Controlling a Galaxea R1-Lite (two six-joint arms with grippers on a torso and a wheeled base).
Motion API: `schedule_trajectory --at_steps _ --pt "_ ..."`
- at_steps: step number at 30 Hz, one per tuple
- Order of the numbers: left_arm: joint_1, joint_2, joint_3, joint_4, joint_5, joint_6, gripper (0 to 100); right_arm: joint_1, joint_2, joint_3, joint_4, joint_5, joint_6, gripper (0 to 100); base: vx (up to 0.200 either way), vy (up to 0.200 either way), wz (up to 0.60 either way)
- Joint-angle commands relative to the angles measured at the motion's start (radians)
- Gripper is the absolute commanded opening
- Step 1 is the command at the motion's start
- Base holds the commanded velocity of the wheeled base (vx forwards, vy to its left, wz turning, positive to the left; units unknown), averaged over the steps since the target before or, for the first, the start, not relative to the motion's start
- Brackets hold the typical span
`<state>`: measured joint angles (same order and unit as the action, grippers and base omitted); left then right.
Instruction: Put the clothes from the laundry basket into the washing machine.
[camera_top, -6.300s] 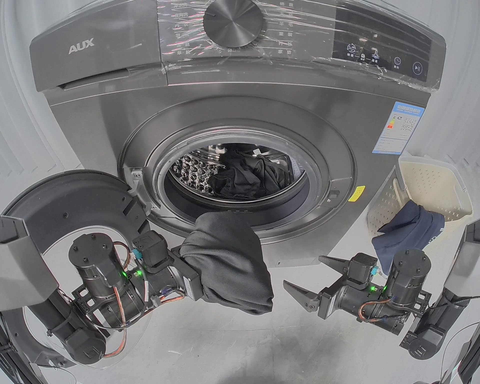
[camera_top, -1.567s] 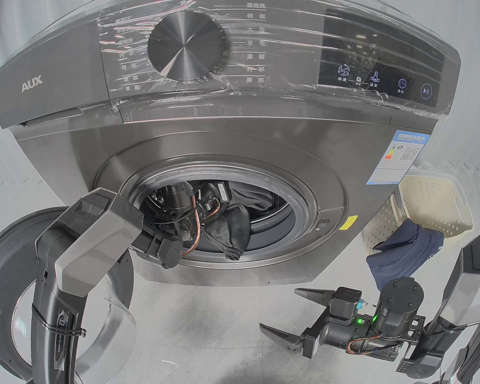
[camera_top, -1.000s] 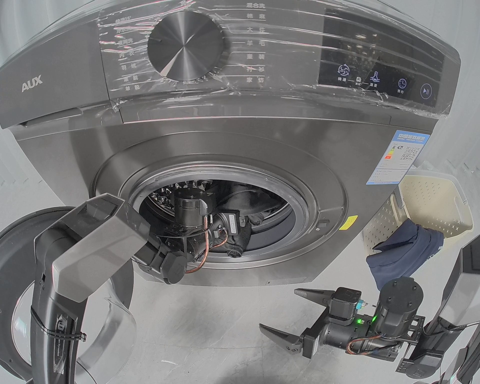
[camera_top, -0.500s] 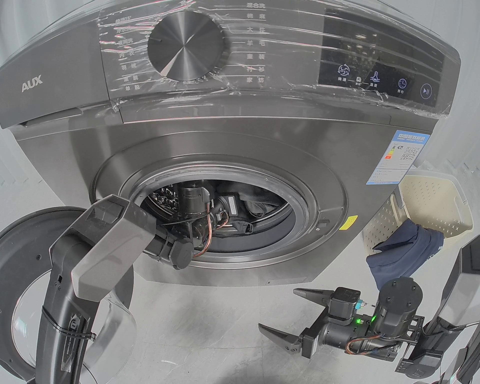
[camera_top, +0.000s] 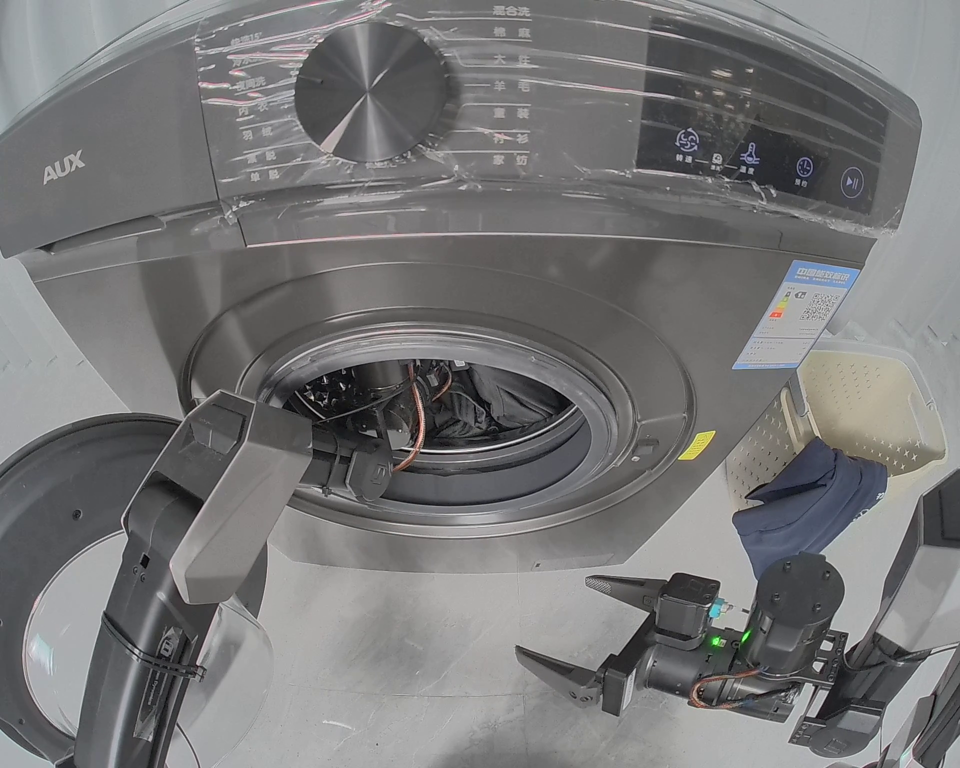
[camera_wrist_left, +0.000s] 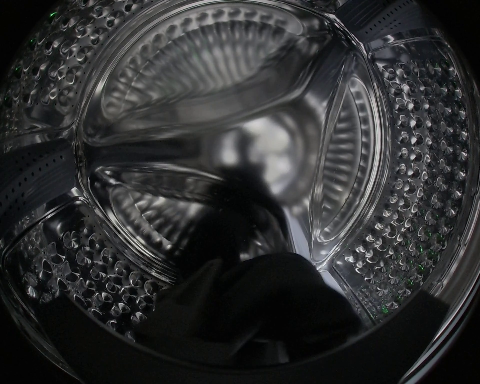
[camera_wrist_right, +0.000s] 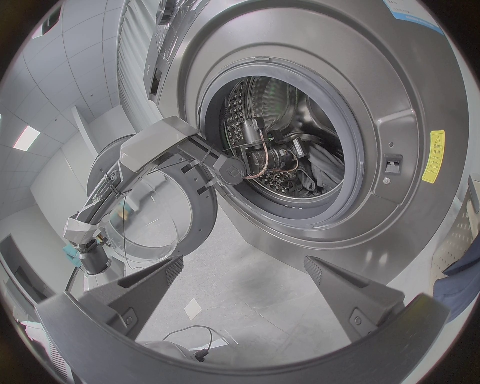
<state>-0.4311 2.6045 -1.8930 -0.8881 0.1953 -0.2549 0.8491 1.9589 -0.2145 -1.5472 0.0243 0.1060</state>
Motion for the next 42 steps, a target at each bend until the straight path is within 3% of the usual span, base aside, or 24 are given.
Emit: schedule_trajectory --at_steps 1,10,14,15,16,20,28,35,40,42 --pt "-0.002 0.013 0.003 -0.002 0.001 -0.001 100 0.001 0.003 0.0 -0.001 0.0 0.0 100 0.0 0.0 0.0" --pt "-0.04 -0.087 0.224 -0.018 -0.001 0.009 100 -0.001 0.008 0.001 -0.001 0.0 0.0 100 0.0 0.0 0.0" --pt "-0.077 -0.215 0.456 -0.058 -0.004 0.059 100 0.001 0.008 0.004 -0.001 0.002 0.0 100 0.0 0.0 0.0" --pt "-0.078 -0.218 0.462 -0.06 -0.004 0.06 100 0.001 0.008 0.004 -0.001 0.002 0.0 100 0.0 0.0 0.0" --pt "-0.089 -0.254 0.554 -0.081 -0.008 0.095 100 0.001 0.008 0.007 -0.001 0.002 0.0 100 0.0 0.0 0.0" --pt "-0.107 -0.307 0.706 -0.137 -0.024 0.143 100 0.001 0.008 0.009 -0.001 0.0 0.0 100 0.0 0.0 0.0" --pt "-0.16 -0.376 0.865 -0.203 -0.037 0.14 100 0.001 0.006 0.01 -0.001 0.0 0.0 100 0.0 0.0 0.0" --pt "-0.227 -0.431 1.045 -0.381 -0.04 0.14 100 -0.001 -0.002 0.015 0.001 -0.001 0.003 100 0.0 0.0 0.0" --pt "-0.279 -0.506 1.186 -0.448 -0.042 0.135 100 -0.015 -0.015 0.032 0.001 -0.001 0.001 100 0.0 0.0 0.0" --pt "-0.311 -0.57 1.309 -0.486 -0.047 0.129 100 -0.018 -0.046 0.043 0.001 -0.003 0.001 100 0.0 0.0 0.0"
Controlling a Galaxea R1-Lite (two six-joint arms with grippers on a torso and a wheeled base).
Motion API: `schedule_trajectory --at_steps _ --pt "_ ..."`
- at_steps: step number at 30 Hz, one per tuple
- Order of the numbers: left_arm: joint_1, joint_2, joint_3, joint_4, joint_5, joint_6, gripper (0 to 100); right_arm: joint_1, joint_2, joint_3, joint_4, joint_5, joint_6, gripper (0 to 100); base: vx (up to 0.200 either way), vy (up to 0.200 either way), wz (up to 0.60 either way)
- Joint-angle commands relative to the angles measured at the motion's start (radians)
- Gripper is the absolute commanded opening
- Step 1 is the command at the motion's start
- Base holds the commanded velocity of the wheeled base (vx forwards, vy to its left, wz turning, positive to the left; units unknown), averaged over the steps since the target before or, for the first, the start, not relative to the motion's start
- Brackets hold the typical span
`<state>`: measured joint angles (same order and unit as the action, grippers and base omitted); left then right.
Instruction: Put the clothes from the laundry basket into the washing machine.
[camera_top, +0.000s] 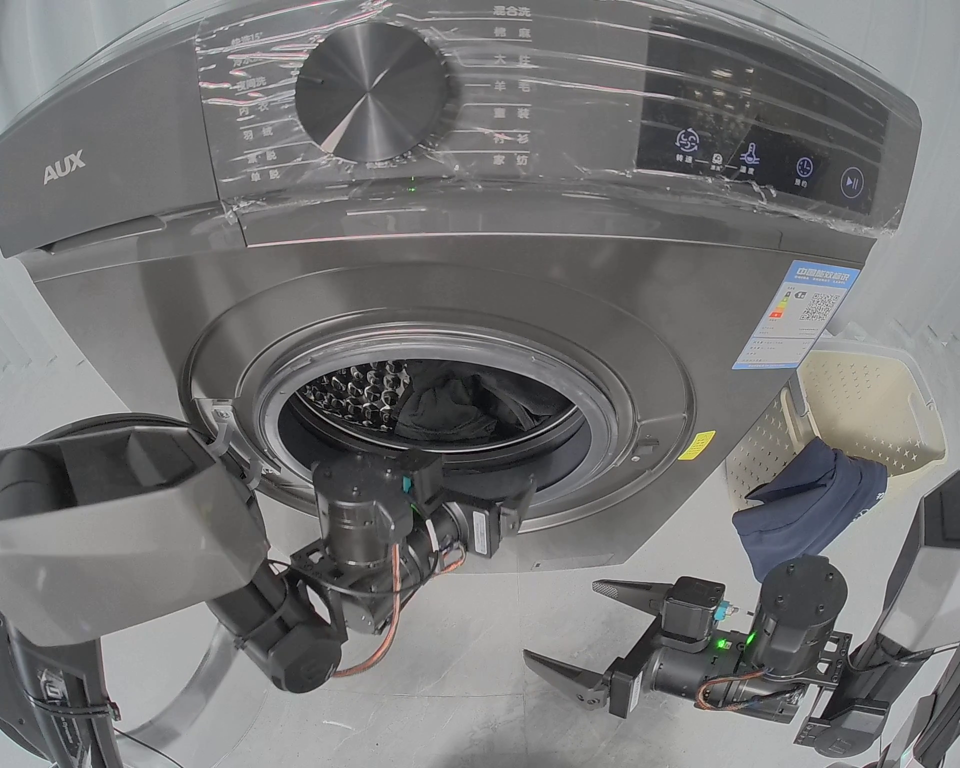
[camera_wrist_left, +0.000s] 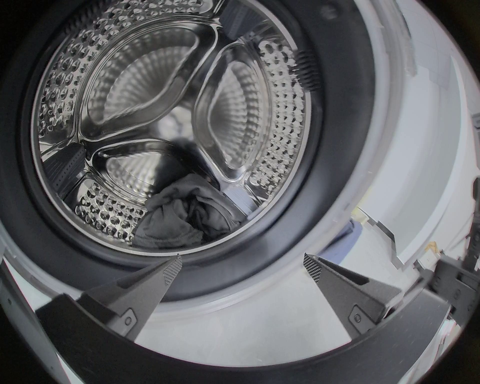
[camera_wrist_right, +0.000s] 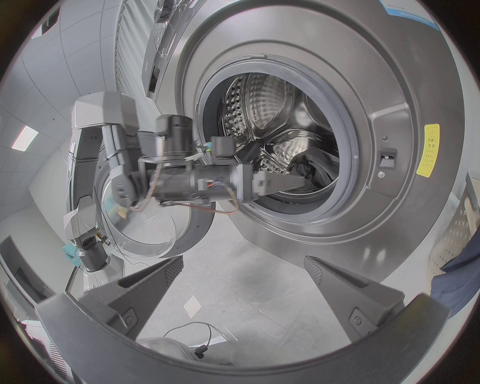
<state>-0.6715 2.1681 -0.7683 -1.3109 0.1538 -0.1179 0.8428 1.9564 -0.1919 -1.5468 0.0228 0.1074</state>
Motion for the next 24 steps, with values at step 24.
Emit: schedule_trajectory --at_steps 24 --pt "-0.091 -0.51 0.659 -0.235 0.009 -0.009 100 -0.106 -0.313 0.163 0.017 -0.113 0.044 100 -0.083 0.0 0.0"
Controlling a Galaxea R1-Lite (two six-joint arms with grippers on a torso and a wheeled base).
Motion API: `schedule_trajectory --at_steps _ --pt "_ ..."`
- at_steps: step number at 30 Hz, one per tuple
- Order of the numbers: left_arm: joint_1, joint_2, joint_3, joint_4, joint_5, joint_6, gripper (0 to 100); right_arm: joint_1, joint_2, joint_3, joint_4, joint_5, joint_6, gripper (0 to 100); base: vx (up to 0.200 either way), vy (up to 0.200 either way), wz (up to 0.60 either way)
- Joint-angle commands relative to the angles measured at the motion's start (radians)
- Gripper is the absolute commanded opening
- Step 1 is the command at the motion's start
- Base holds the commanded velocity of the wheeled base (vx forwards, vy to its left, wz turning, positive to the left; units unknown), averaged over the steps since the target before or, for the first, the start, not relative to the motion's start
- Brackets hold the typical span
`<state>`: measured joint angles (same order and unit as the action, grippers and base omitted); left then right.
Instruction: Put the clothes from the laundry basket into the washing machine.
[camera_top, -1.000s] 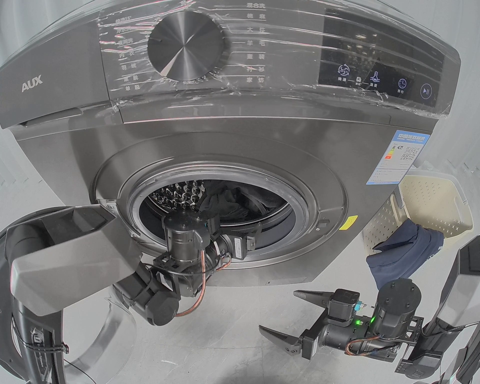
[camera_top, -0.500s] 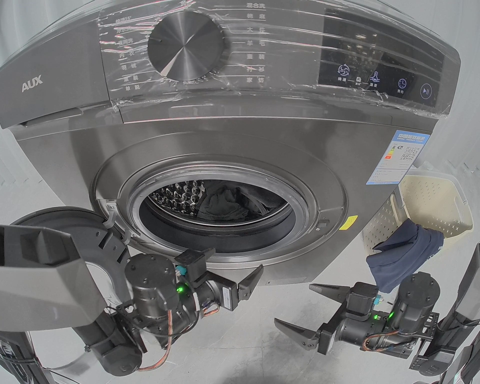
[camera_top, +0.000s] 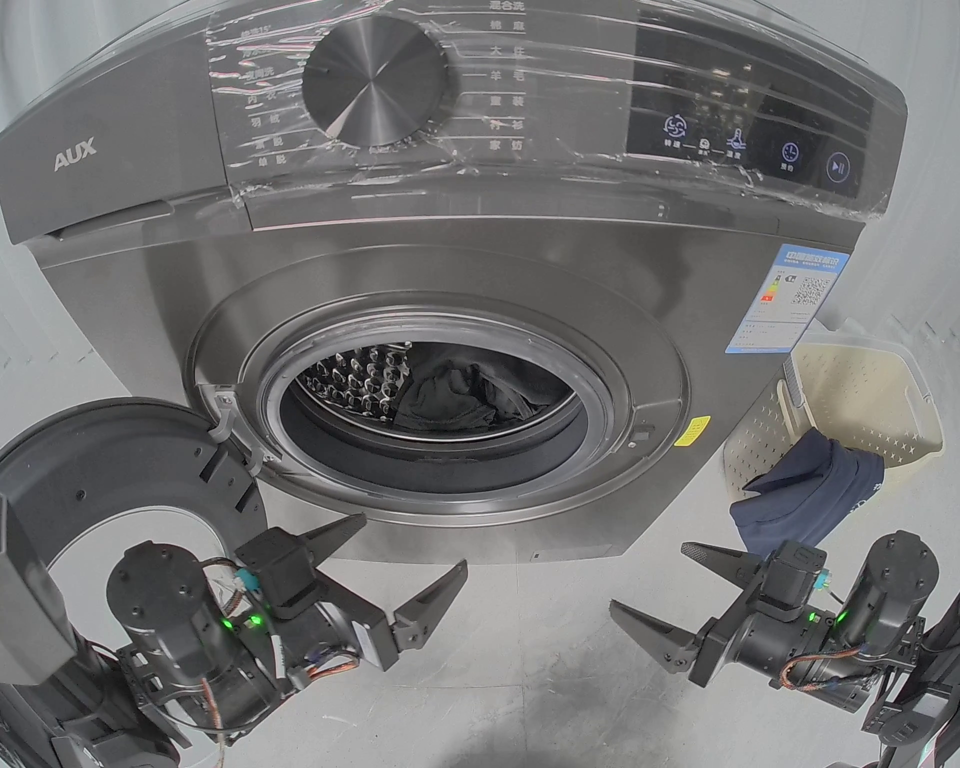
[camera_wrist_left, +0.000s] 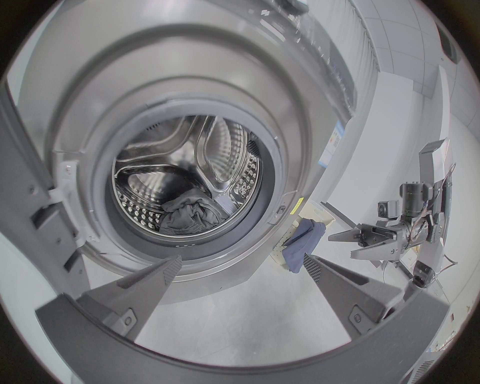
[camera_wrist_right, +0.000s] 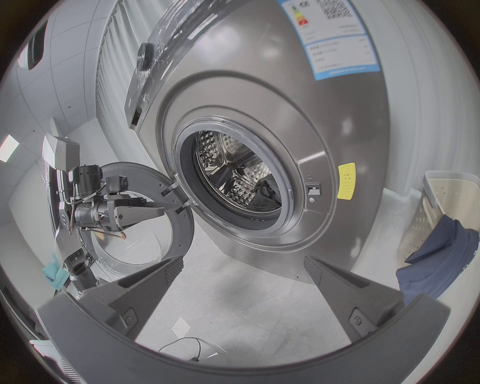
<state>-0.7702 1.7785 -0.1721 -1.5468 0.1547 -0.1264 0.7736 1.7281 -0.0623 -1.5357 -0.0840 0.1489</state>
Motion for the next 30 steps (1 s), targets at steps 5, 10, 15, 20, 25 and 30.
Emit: schedule_trajectory --at_steps 5,10,15,20,25,30 --pt "0.012 -0.232 0.128 0.002 0.009 0.011 100 -0.148 -0.136 0.062 0.022 -0.006 0.003 100 -0.2 0.0 0.0" --pt "0.025 -0.332 0.172 0.036 0.013 0.024 100 -0.229 -0.236 0.062 0.085 -0.006 -0.012 100 -0.12 0.0 0.0" --pt "0.065 -0.424 0.172 0.126 -0.001 0.027 100 -0.286 -0.314 0.062 0.2 -0.006 -0.037 100 -0.04 0.0 0.0" --pt "0.065 -0.515 0.172 0.237 -0.001 0.028 100 -0.304 -0.458 0.062 0.368 -0.005 -0.045 100 -0.08 0.0 0.0" --pt "0.068 -0.656 0.172 0.376 -0.001 0.04 100 -0.32 -0.575 0.062 0.48 -0.031 -0.043 100 -0.08 0.0 0.0" --pt "0.109 -0.768 0.172 0.527 -0.004 0.042 100 -0.355 -0.674 0.062 0.566 -0.075 -0.043 100 -0.16 0.0 0.0"
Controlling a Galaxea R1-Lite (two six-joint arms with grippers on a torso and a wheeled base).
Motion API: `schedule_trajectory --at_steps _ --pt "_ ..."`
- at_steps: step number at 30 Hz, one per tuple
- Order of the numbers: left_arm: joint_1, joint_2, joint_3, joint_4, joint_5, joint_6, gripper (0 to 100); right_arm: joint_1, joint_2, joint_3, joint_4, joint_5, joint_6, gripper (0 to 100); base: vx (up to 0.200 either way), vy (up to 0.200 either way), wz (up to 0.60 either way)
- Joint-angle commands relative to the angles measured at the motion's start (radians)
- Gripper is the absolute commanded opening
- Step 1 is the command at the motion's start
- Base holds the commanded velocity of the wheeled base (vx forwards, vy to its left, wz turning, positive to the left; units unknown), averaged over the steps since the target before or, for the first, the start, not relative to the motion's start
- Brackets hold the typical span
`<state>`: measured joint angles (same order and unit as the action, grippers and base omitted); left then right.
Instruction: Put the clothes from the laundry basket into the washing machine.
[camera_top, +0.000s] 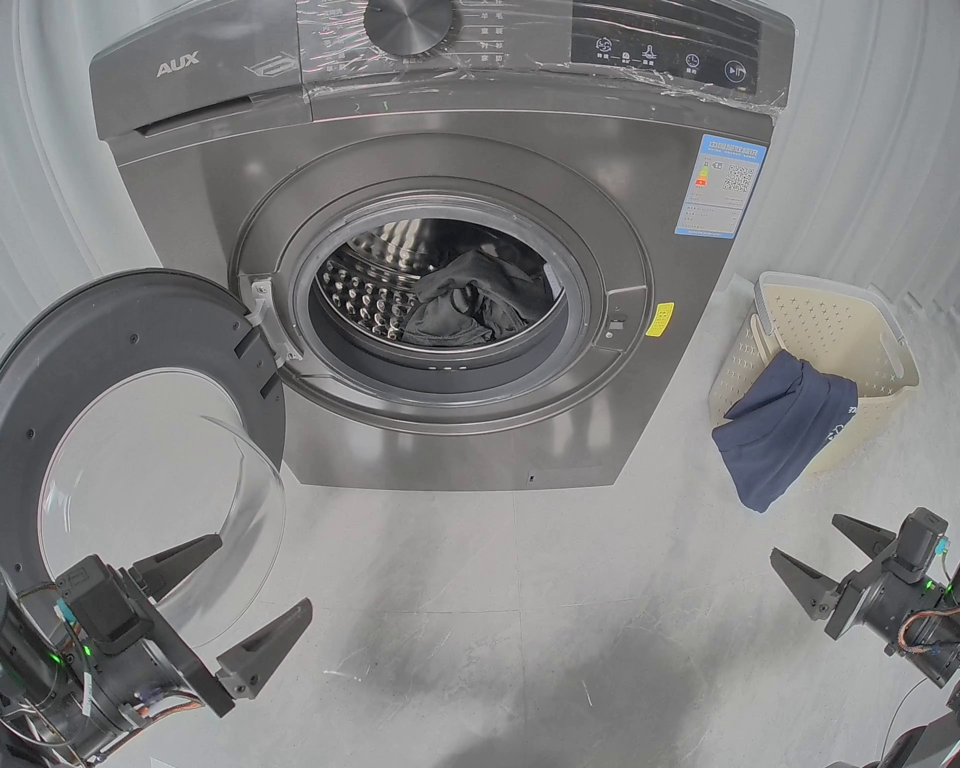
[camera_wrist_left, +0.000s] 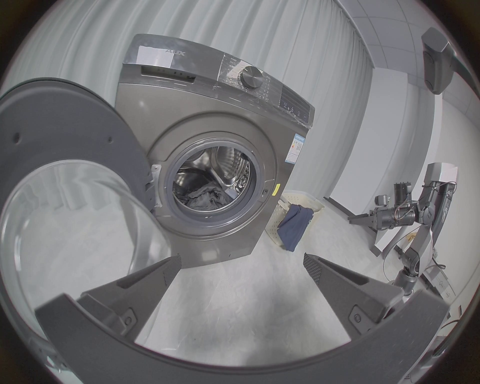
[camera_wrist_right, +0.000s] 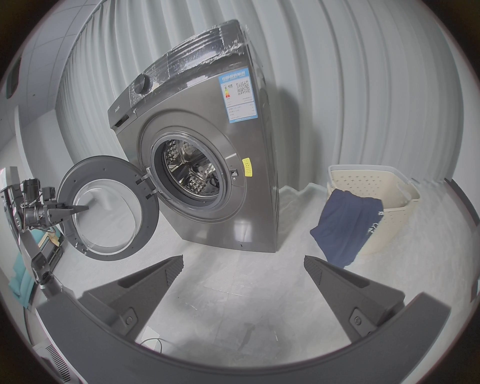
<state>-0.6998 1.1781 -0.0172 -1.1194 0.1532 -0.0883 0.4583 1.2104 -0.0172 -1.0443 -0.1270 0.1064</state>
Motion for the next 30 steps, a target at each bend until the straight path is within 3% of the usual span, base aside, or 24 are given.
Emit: schedule_trajectory --at_steps 1,7,10,15,20,21,22,25,27,30 --pt "0.04 -0.201 0.017 0.136 -0.003 0.004 100 -0.056 -0.18 0.017 0.099 -0.033 0.001 100 0.0 0.0 0.0" --pt "0.102 -0.325 0.017 0.309 -0.001 0.001 100 -0.115 -0.307 0.017 0.245 -0.031 -0.002 100 -0.1 0.0 0.0" --pt "0.158 -0.476 0.017 0.455 -0.004 -0.008 100 -0.152 -0.474 0.017 0.394 -0.029 -0.034 100 0.0 0.0 0.0" --pt "0.25 -0.724 0.017 0.685 -0.014 -0.022 100 -0.24 -0.697 0.016 0.598 -0.016 -0.048 100 0.0 -0.04 0.0" --pt "0.399 -0.986 0.017 0.88 -0.146 -0.016 100 -0.297 -0.871 0.014 0.75 0.0 -0.053 100 0.0 -0.2 0.0" --pt "0.399 -0.986 0.017 0.88 -0.146 -0.016 100 -0.297 -0.871 0.014 0.75 0.0 -0.053 100 0.0 -0.2 0.0" --pt "0.473 -1.071 0.017 0.952 -0.218 -0.013 100 -0.322 -0.922 0.016 0.779 0.014 -0.053 100 0.0 -0.2 0.0" --pt "0.496 -1.088 0.017 1.001 -0.225 0.009 100 -0.374 -1.003 0.016 0.808 0.03 -0.053 100 0.0 -0.2 0.0" --pt "0.507 -1.088 0.017 1.004 -0.221 0.009 100 -0.391 -1.039 0.016 0.828 0.043 -0.053 100 0.0 -0.2 0.0" --pt "0.56 -1.088 0.017 1.009 -0.221 0.025 100 -0.438 -1.148 0.016 0.948 0.076 -0.057 100 0.0 -0.2 0.0"
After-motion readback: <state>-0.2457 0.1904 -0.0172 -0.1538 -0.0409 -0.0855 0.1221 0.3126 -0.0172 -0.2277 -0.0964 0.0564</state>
